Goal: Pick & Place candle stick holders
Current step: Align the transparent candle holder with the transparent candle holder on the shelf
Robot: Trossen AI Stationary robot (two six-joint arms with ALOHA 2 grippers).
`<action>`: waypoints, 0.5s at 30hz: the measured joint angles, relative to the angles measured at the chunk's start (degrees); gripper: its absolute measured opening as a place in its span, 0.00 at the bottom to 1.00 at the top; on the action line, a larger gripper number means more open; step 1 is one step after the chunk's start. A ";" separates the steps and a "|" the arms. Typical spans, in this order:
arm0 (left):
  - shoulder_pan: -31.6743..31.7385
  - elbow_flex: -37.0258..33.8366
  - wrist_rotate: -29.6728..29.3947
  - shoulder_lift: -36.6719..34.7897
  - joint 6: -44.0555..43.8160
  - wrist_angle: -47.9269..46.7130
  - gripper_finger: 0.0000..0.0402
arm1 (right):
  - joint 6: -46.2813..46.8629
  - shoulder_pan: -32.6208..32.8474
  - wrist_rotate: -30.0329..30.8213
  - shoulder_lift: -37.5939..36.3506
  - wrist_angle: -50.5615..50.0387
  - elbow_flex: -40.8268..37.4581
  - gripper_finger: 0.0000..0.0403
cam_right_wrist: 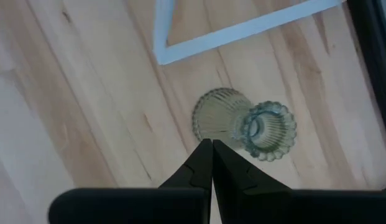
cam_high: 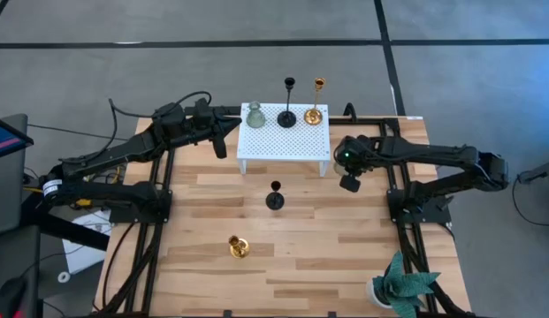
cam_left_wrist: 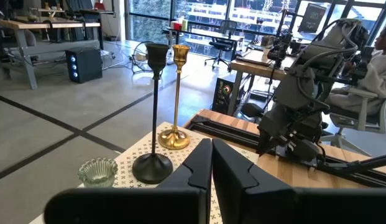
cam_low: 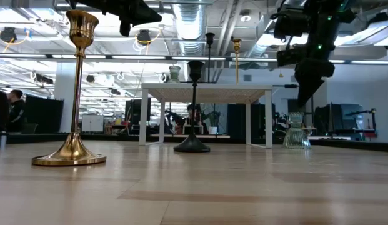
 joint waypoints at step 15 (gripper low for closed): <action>0.01 -1.75 0.00 0.00 0.02 -0.57 0.03 | 27.29 6.42 11.63 -4.30 3.98 0.07 0.00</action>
